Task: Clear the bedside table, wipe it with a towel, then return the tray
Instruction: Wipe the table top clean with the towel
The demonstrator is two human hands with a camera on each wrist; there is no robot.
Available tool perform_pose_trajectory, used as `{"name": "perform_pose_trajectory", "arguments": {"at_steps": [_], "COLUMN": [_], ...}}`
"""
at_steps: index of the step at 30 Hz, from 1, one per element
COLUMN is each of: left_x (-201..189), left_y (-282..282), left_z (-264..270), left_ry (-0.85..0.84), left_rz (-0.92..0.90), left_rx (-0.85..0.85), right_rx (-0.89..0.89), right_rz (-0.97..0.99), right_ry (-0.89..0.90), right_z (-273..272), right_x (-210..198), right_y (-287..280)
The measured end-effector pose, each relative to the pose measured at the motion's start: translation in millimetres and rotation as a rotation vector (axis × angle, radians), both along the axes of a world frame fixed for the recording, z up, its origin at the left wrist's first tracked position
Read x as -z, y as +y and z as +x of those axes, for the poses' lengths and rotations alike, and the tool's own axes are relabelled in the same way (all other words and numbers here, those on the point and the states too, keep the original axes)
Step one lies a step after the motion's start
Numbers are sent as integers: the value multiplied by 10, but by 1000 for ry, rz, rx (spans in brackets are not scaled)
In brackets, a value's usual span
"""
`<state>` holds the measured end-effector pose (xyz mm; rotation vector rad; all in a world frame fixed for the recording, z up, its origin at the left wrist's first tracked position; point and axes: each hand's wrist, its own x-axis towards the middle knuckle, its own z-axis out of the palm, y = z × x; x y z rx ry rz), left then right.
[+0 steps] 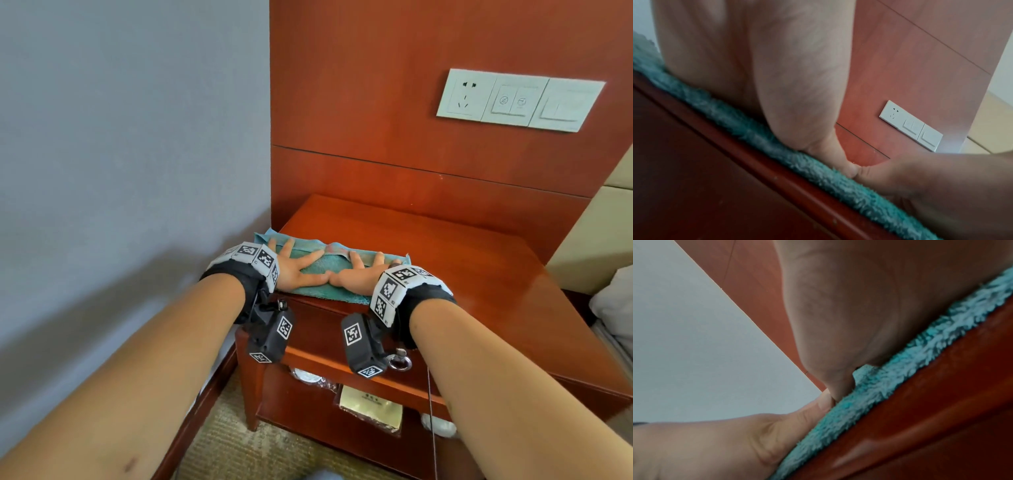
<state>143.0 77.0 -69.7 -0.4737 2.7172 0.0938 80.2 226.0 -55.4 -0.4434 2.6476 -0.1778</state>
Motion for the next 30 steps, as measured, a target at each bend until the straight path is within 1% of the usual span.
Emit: {"name": "perform_pose_trajectory", "arguments": {"at_steps": [3, 6, 8, 11, 15, 19, 27, 30], "left_x": [27, -16, -45, -89, -125, -122, -136, -138], "left_y": [-66, -131, -151, -178, -243, -320, -563, -629], "left_z": [-159, -348, -465, -664, -960, -1301, -2069, -2287], "left_ry": [43, 2, -2, -19, -22, -19, -25, -23], "left_rz": [42, -13, -10, -3, 13, 9, 59, 71], "left_rx": [-25, -10, -42, -43, -59, -47, -35, -40], "right_rx": [-1, -7, -17, -19, -32, -17, 33, 54], "right_rz": [11, 12, 9, 16, 55, 60, 24, 7], "right_ry": [-12, -44, -69, -90, -63, -78, -73, -74], "right_z": [-110, -234, -322, -519, -874, -1245, -2025, -2237], "right_x": [-47, -144, -215, -260, -220, -177, -73, -42], "right_y": [-49, -72, -86, -137, -243, -341, -591, -653]}}
